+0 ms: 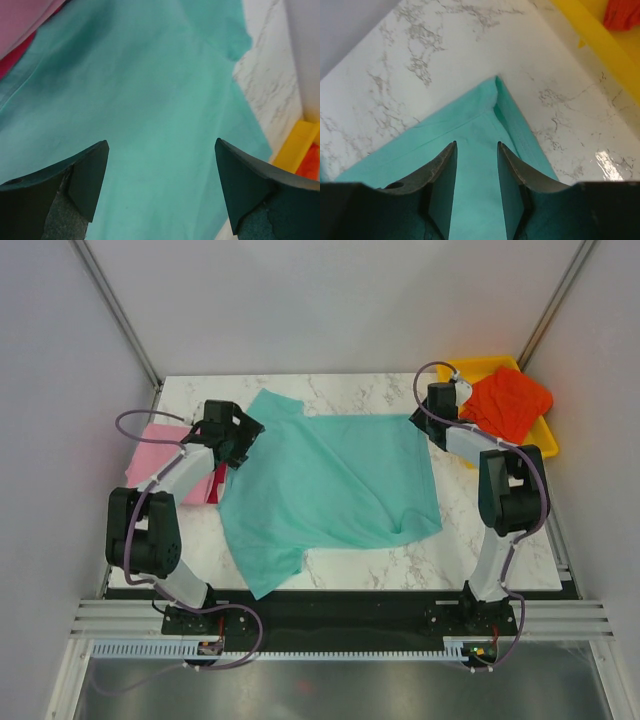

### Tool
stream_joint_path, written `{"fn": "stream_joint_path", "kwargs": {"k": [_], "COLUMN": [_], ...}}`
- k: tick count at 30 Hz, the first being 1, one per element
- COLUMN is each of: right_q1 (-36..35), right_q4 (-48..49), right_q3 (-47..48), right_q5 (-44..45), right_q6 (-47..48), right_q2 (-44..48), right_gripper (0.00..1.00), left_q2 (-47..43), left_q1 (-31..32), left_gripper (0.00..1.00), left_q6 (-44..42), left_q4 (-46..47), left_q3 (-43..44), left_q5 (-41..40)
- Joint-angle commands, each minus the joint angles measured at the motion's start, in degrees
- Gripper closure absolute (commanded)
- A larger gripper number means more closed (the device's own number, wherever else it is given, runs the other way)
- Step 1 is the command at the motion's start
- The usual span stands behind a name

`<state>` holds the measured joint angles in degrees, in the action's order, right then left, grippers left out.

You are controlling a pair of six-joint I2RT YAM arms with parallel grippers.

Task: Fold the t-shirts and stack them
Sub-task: Flatten the tshirt out

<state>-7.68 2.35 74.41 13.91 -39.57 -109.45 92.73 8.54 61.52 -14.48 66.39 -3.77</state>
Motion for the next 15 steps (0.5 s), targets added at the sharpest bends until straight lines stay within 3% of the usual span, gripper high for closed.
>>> {"fn": "stream_joint_path", "kwargs": {"k": [1, 11, 15], "right_q1": [0.04, 0.39, 0.47], "right_q4": [-0.33, 1.08, 0.99], "right_q3": [3.45, 8.29, 10.57], "right_q5": [0.06, 1.47, 2.08], "right_q6": [1.43, 2.04, 2.31], "right_q2": [-3.48, -11.74, -13.68], "right_gripper": [0.55, 0.56, 0.51], "left_q2": [-3.6, -3.52, -5.18], "left_q1": [0.6, 0.52, 0.43], "left_gripper": [0.05, 0.04, 0.06], "left_q6": [0.1, -2.19, -1.32], "left_q4": [-1.6, -2.13, -4.16], "left_q3": [-3.97, -7.85, -10.3], "left_q5": [0.7, 1.05, -0.62]}}
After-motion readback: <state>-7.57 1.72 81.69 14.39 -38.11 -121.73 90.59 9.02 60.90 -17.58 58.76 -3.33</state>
